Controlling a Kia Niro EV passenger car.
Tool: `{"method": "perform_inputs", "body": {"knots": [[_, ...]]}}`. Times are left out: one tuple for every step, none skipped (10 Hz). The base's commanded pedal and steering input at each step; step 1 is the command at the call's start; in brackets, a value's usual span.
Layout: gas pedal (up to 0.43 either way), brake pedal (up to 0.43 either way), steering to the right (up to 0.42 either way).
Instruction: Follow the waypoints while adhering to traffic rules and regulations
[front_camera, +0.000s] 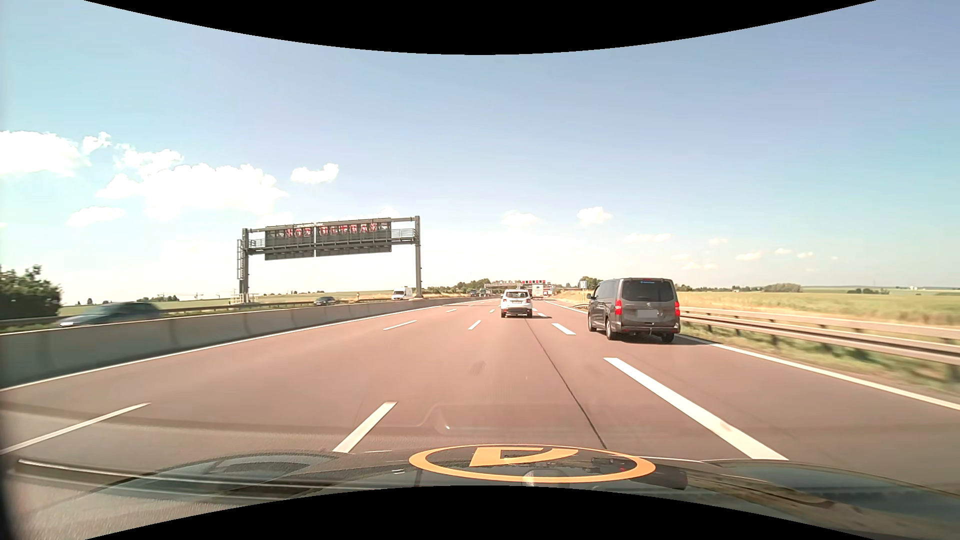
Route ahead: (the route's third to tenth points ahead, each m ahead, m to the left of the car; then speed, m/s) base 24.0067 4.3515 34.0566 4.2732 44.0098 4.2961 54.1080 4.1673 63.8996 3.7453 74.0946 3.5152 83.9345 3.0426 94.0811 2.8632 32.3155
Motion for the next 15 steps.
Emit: {"method": "perform_inputs", "body": {"knots": [[0.378, 0.0, -0.002], [0.378, 0.0, -0.003], [0.378, 0.0, -0.005], [0.37, 0.0, -0.005], [0.358, 0.0, -0.006], [0.358, 0.0, -0.006], [0.358, 0.0, -0.006], [0.358, 0.0, -0.005], [0.35, 0.0, -0.005], [0.35, 0.0, -0.006], [0.339, 0.0, -0.006], [0.339, 0.0, -0.005], [0.331, 0.0, -0.004], [0.319, 0.0, -0.004], [0.319, 0.0, -0.004]]}}
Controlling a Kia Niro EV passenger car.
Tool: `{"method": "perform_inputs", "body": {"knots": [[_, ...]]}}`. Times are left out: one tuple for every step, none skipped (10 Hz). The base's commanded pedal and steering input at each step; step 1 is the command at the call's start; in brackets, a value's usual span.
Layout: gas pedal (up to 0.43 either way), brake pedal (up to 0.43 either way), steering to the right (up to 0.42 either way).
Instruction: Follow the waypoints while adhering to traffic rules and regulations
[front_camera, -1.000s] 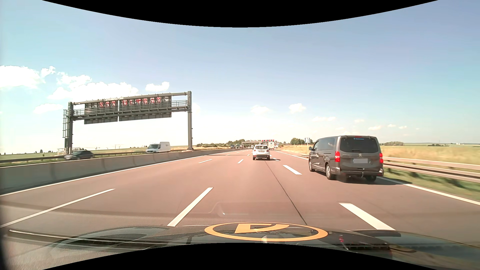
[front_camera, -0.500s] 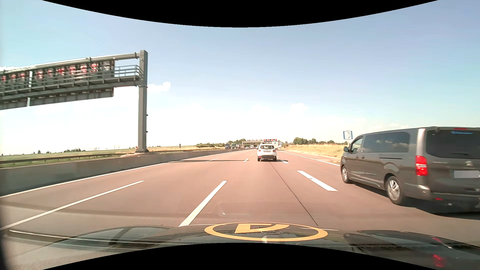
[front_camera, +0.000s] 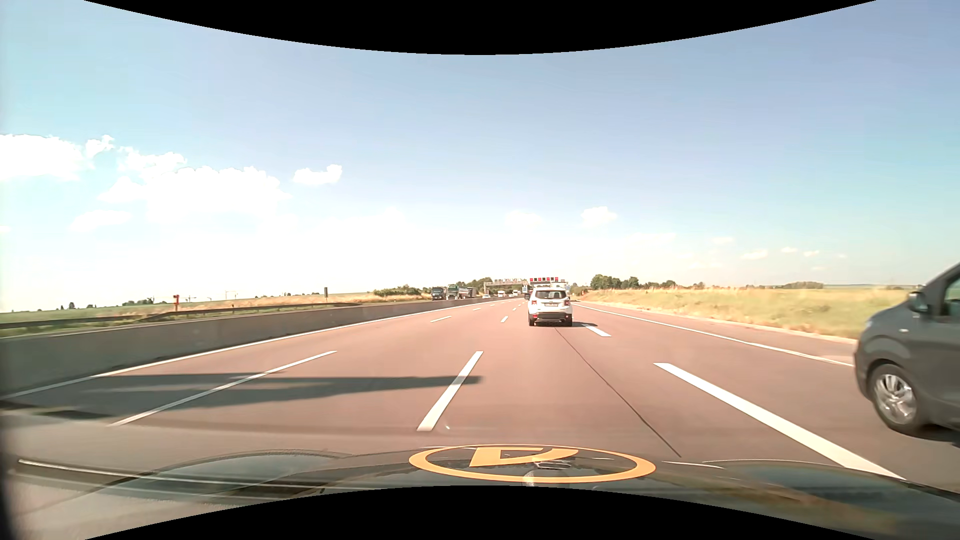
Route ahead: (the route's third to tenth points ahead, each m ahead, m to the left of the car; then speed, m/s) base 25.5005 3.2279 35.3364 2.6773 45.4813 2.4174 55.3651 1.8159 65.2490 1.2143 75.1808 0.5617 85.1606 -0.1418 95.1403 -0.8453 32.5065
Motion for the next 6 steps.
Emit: {"method": "perform_inputs", "body": {"knots": [[0.319, 0.0, -0.004], [0.319, 0.0, -0.003], [0.319, 0.0, -0.002], [0.319, 0.0, -0.003], [0.319, 0.0, -0.002], [0.319, 0.0, 0.0]]}}
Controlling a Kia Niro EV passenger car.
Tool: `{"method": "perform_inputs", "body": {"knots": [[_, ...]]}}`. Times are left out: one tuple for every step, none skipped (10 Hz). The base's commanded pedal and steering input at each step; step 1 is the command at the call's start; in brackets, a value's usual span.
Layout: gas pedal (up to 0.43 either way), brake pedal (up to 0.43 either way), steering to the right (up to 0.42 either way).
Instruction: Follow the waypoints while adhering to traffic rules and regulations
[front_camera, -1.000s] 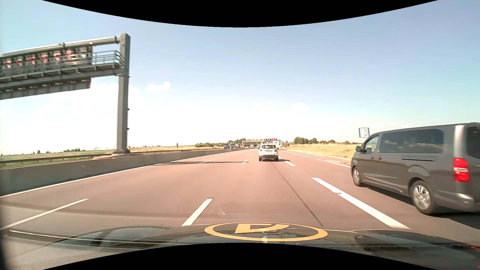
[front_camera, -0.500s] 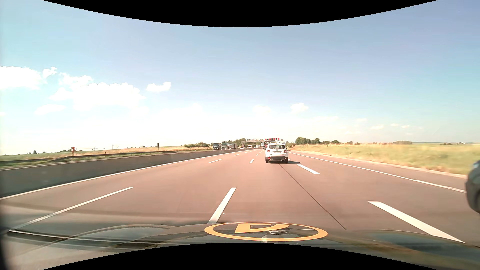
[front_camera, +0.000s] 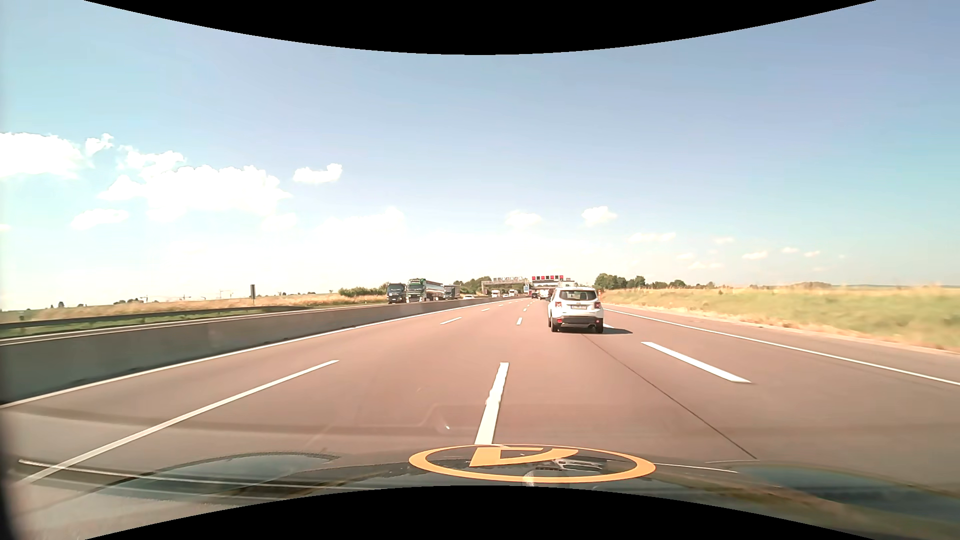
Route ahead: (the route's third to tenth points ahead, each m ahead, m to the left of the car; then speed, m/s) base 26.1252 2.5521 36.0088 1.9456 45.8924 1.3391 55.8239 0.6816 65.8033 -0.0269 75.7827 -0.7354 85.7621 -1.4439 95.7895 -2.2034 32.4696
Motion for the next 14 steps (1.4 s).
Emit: {"method": "perform_inputs", "body": {"knots": [[0.299, 0.0, 0.002], [0.299, 0.0, 0.002], [0.299, 0.0, 0.003], [0.299, 0.0, 0.003], [0.299, 0.0, 0.003], [0.287, 0.0, 0.003], [0.268, 0.0, 0.003], [0.268, 0.0, 0.003], [0.26, 0.0, 0.004], [0.26, 0.0, 0.004], [0.26, 0.0, 0.005], [0.26, 0.0, 0.005], [0.248, 0.0, 0.005], [0.248, 0.0, 0.005]]}}
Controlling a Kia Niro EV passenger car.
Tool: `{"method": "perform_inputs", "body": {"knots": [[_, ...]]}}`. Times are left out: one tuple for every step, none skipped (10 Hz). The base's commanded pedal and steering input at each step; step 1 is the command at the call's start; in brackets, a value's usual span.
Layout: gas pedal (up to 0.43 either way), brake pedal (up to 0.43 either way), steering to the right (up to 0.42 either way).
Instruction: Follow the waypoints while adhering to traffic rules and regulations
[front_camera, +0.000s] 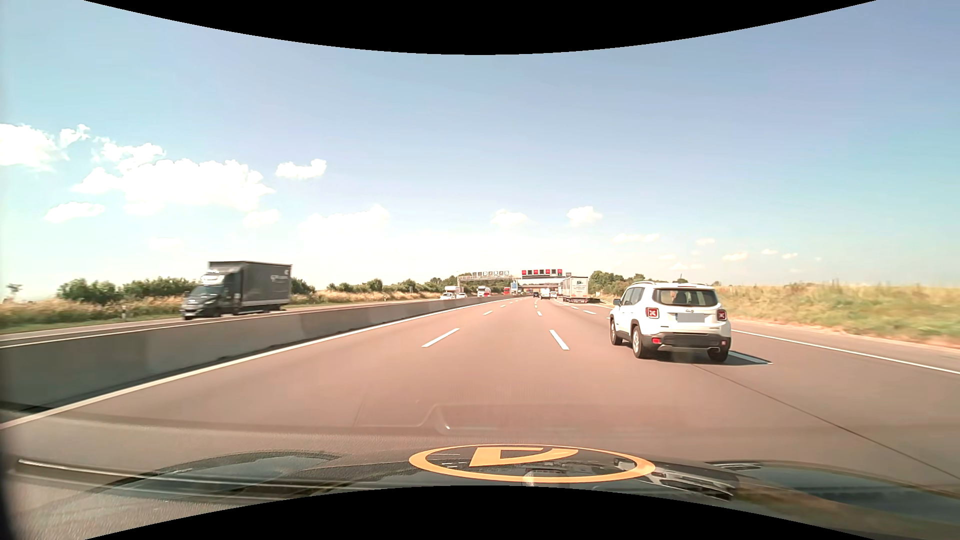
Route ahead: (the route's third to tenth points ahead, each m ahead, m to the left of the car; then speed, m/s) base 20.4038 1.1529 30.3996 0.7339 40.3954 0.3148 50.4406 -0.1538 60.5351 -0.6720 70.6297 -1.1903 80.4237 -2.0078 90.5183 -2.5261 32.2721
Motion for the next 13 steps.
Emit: {"method": "perform_inputs", "body": {"knots": [[0.248, 0.0, 0.006], [0.24, 0.0, 0.006], [0.209, 0.0, 0.006], [0.169, 0.0, 0.006], [0.13, 0.0, 0.006], [0.118, 0.0, 0.006], [0.11, 0.0, 0.006], [0.11, 0.0, 0.006], [0.098, 0.0, 0.006], [0.087, 0.0, 0.006], [0.079, 0.0, 0.006], [0.079, 0.0, 0.006], [0.047, 0.0, 0.005]]}}
